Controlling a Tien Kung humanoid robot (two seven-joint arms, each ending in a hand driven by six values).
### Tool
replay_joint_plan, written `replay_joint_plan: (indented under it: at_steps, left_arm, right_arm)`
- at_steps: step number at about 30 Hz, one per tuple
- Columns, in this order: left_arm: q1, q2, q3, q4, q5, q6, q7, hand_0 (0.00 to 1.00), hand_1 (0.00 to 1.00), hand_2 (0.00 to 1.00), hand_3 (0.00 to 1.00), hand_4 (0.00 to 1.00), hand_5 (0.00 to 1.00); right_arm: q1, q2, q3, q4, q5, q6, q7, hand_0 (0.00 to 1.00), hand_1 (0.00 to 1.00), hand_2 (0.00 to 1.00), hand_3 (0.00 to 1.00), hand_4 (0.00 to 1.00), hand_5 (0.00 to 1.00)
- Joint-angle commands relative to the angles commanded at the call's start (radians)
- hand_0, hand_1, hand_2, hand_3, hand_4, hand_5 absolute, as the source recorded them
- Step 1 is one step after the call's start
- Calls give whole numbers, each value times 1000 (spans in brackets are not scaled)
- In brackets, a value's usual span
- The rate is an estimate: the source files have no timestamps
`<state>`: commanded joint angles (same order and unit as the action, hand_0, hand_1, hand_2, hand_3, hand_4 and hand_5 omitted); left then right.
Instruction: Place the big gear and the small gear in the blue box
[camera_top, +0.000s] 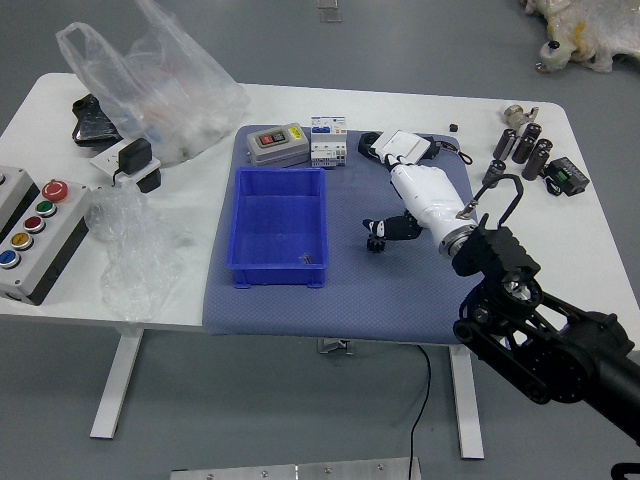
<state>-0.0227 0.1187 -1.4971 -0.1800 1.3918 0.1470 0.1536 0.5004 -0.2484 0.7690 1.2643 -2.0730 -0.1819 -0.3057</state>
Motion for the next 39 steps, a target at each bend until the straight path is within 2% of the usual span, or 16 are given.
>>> replay_joint_plan:
  at_steps: [8,9,14,15,20,21,27,28,33,34,38,39]
  left_arm:
    - [-1,0,0,0,0,0,0,625,576,548,672,705,278]
    - [-1,0,0,0,0,0,0,625,576,548,673,705,276]
    - [-1,0,1,0,0,0,0,625,576,548,673,705,276]
    - [-1,0,1,0,0,0,0,625,576,548,672,705,276]
    - [-1,-1,2,0,-1,0,1,625,576,548,672,705,276]
    - [-1,-1,2,0,-1,0,1,626,576,548,672,705,276]
    - [-1,0,4,0,-3,0,-1,625,576,548,671,705,276]
    - [-1,0,4,0,-3,0,-1,625,576,548,671,705,276]
    - [0,-1,4,0,-3,0,-1,625,576,548,671,705,276]
    - [0,-1,4,0,-3,0,-1,625,576,548,672,705,276]
    - [0,0,3,0,-2,0,-1,625,576,548,672,705,276]
    - [-1,0,3,0,-2,0,-1,625,576,548,671,705,277]
  right_arm:
    - [16,13,-42,-89,32,3,9,444,653,940,998,886,213]
    - [18,15,-47,-101,36,3,10,443,612,850,964,890,234]
    - [28,24,-73,-152,54,1,17,443,612,850,964,890,234]
    - [30,25,-78,-158,57,1,18,418,543,731,847,856,232]
    - [37,31,-99,-179,70,-1,21,418,543,731,847,856,232]
    - [38,32,-103,-184,71,-1,22,388,475,622,695,659,164]
    - [43,34,-125,-207,95,-2,29,388,475,622,695,659,164]
    - [44,33,-128,-209,99,-3,30,365,455,561,663,559,173]
    - [46,32,-135,-209,109,-10,34,365,455,561,663,559,173]
    - [47,31,-136,-208,110,-11,35,351,443,529,632,626,69]
    - [51,29,-133,-204,110,-13,35,351,443,529,632,626,69]
    - [52,28,-130,-202,111,-13,35,348,435,527,626,573,128]
